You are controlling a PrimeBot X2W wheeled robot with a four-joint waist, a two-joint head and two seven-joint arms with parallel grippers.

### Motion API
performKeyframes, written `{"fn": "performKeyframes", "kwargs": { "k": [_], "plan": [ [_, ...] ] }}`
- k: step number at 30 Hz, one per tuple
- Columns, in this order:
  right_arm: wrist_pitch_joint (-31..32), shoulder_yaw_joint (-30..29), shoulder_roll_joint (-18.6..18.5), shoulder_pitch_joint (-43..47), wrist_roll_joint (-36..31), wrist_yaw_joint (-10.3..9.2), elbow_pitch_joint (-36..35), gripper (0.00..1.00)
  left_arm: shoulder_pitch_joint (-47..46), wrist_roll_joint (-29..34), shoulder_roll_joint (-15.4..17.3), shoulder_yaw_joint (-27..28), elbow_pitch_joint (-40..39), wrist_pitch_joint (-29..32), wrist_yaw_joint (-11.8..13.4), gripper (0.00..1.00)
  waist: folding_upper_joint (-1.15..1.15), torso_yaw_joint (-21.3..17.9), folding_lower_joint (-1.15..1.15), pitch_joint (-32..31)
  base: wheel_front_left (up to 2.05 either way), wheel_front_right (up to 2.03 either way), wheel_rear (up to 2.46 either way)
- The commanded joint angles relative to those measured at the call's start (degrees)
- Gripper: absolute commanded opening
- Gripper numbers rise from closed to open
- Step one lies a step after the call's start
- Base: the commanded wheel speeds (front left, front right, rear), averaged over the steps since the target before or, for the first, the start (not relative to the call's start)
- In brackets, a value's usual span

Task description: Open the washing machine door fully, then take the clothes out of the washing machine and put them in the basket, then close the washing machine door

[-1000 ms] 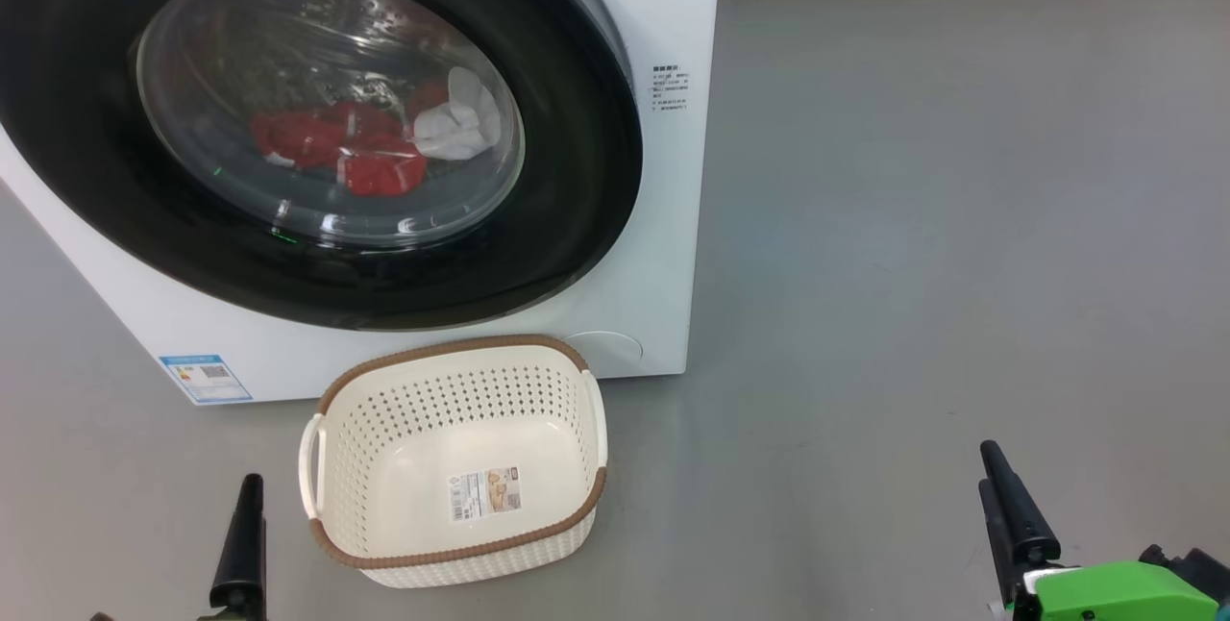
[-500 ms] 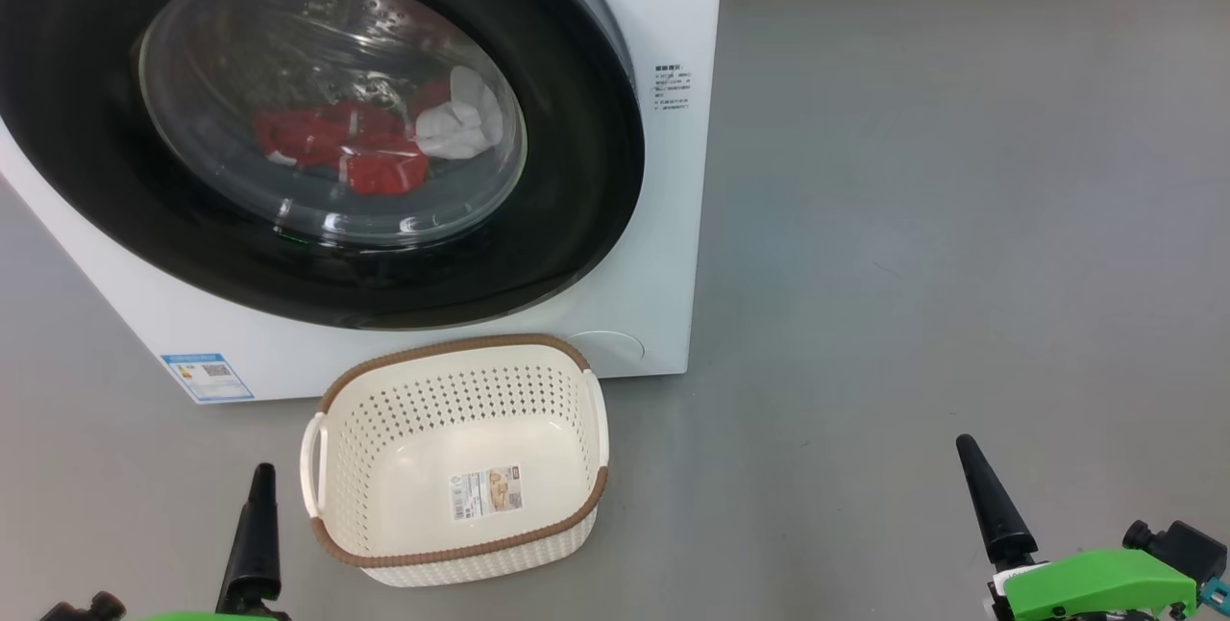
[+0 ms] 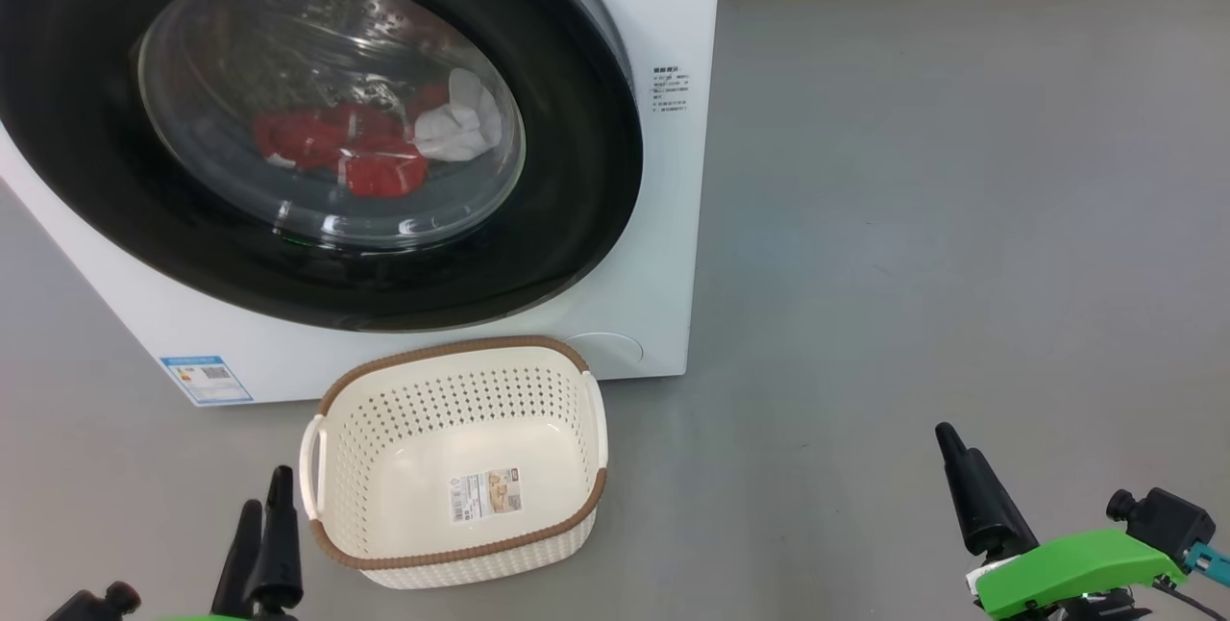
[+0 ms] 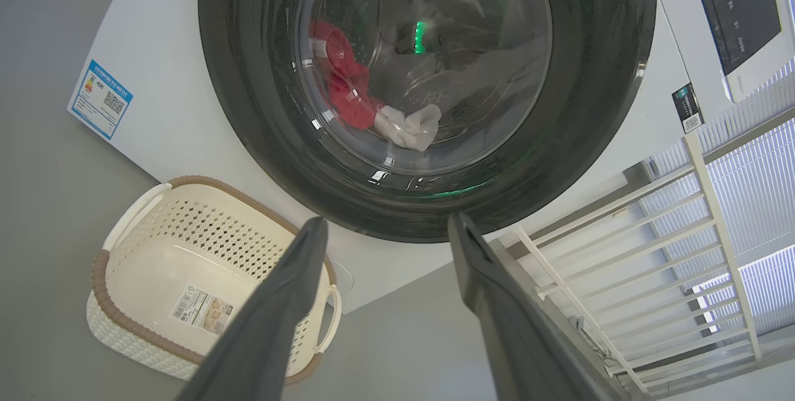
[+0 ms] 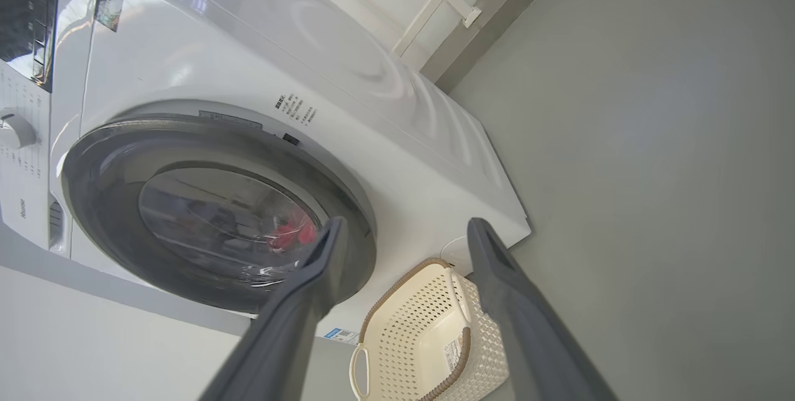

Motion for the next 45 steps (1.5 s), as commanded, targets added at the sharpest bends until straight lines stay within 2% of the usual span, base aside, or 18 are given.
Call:
{"fn": "performKeyframes", "kwargs": {
  "k": [1, 24, 45],
  "plan": [
    [-0.9, 1.4, -1.07, -2.36, -2.63, 0.04, -1.56, 1.0, -0.6, 2.88, 0.99, 0.7, -2.04, -0.95, -0.11, 1.0, 0.0, 0.01, -0.01, 0.0, 0.0, 0.0, 0.0],
    [-4.59, 5.42, -2.71, -3.51, -16.44, 0.06, -2.13, 1.0, 0.2, 18.51, 1.1, -0.18, -4.35, -4.65, -0.15, 1.0, 0.0, 0.11, -0.01, 0.22, 0.0, 0.0, 0.0],
    [-8.1, 6.74, -4.15, -4.28, -28.62, 0.07, -3.3, 1.0, 0.9, 32.45, 1.28, -0.99, -6.21, -8.18, -0.19, 1.0, 0.0, -0.08, -0.01, 0.49, 0.0, 0.0, 0.0]
  ]
}}
